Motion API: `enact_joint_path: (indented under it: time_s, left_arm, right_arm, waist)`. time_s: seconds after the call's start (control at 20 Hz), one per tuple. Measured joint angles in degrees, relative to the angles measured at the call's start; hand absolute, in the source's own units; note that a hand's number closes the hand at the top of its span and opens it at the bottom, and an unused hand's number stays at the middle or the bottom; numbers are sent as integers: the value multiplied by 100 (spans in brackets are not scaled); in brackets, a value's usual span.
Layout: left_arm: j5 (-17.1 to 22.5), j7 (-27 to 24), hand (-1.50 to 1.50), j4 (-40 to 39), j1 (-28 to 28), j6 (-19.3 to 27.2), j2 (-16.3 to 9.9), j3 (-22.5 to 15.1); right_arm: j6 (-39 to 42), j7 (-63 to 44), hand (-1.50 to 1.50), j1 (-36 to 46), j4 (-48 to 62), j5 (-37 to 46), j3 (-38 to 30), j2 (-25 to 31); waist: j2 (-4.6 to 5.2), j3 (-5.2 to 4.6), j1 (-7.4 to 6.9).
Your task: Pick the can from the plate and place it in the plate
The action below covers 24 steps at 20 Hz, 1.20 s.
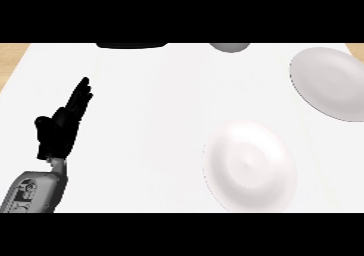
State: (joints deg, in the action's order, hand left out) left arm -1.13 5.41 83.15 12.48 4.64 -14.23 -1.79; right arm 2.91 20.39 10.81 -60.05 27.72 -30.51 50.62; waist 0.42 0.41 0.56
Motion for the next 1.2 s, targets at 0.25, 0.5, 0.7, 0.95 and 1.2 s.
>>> enact_joint_path:
  time_s: [0.25, 0.5, 0.7, 0.95, 1.2]
  left_arm:
    - [-88, 20, 0, -81, 145, 6, 119, -99]
    - [-184, 37, 0, -163, 282, -1, 185, -158]
    - [-193, -16, 0, -341, 448, -54, 197, -115]
    - [-198, -53, 0, -326, 438, -100, 204, -90]
    - [-182, 18, 0, -342, 550, -133, 221, -67]
  right_arm:
    - [266, 994, 150, 765, 1327, -177, -32, 356]
    - [341, 1151, 150, 1793, 2404, 38, 323, 315]
    - [186, 1149, 150, 2501, 3008, 285, 616, 13]
    - [-147, 1059, 150, 3139, 3668, 700, 961, -312]
    - [-770, 695, 150, 3503, 4128, 1326, 1416, -627]
  waist:
    - [8, -17, -160]
    - [24, -24, -268]
    - [35, -25, -298]
    - [47, -26, -339]
    - [82, -22, -411]
